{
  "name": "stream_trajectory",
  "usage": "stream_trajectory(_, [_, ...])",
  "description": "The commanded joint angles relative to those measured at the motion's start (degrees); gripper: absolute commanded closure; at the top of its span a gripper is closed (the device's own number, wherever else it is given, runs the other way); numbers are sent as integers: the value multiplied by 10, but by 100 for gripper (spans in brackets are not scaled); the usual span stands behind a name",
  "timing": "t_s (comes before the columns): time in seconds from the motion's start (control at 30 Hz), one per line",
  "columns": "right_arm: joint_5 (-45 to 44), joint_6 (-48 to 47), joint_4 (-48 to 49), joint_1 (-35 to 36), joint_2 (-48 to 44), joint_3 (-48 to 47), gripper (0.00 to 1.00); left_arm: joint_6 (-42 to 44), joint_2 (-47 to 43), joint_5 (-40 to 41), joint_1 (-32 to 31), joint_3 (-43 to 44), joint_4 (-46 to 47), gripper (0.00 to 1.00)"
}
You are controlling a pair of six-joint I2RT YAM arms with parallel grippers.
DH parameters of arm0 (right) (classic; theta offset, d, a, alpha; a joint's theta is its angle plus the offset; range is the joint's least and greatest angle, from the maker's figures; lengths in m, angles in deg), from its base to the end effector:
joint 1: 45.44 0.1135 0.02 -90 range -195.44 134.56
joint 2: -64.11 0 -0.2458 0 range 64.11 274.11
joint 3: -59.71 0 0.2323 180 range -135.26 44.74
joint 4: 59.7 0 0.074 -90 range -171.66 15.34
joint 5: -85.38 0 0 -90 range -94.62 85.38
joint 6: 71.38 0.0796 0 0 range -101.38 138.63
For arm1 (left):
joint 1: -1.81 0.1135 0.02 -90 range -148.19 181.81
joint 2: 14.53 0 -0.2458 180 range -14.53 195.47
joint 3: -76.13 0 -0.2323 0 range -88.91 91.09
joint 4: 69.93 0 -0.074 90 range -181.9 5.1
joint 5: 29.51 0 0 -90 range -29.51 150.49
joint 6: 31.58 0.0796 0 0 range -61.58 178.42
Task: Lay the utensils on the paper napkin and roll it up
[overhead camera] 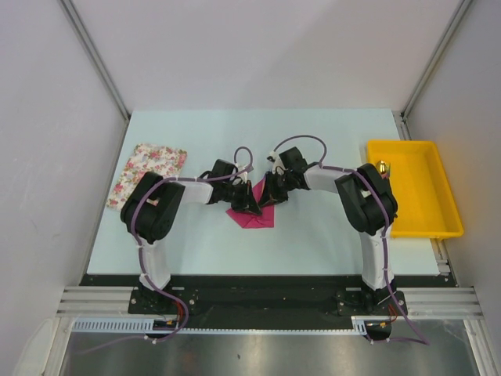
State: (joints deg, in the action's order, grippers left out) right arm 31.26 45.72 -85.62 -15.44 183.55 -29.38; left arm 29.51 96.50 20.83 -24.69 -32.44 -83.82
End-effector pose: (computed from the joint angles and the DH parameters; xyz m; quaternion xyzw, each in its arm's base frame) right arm 0.3388 0.2495 0.0950 -0.1124 0.9079 0.3908 0.1016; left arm 0.3064 -0.2095 0.0861 0.0875 0.8954 -0.4222 0.1111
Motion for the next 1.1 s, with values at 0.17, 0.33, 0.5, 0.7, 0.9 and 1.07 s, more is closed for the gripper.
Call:
stream_trajectory(0.17, [-33,3,-27,-21,-83,-44,79,14,17,78,6,3,-42,100])
stream_trajectory(0.33, [-55,-14,-47,-9,-77,-33,85,9,17,76,7,7,-40,100])
stream_trajectory(0.5, [-67,-16,-41,3,-64,-26,87,4,19,69,7,12,-36,100])
stream_trajectory(0.7, [-86,-20,-28,16,-33,-23,89,3,20,68,7,15,-34,100])
stream_trajectory(0.9, [-140,-49,-60,36,10,-28,94,3,15,71,7,13,-37,100])
stream_trajectory(1.07, [-188,-110,-99,37,16,-25,95,-3,10,66,10,8,-30,97])
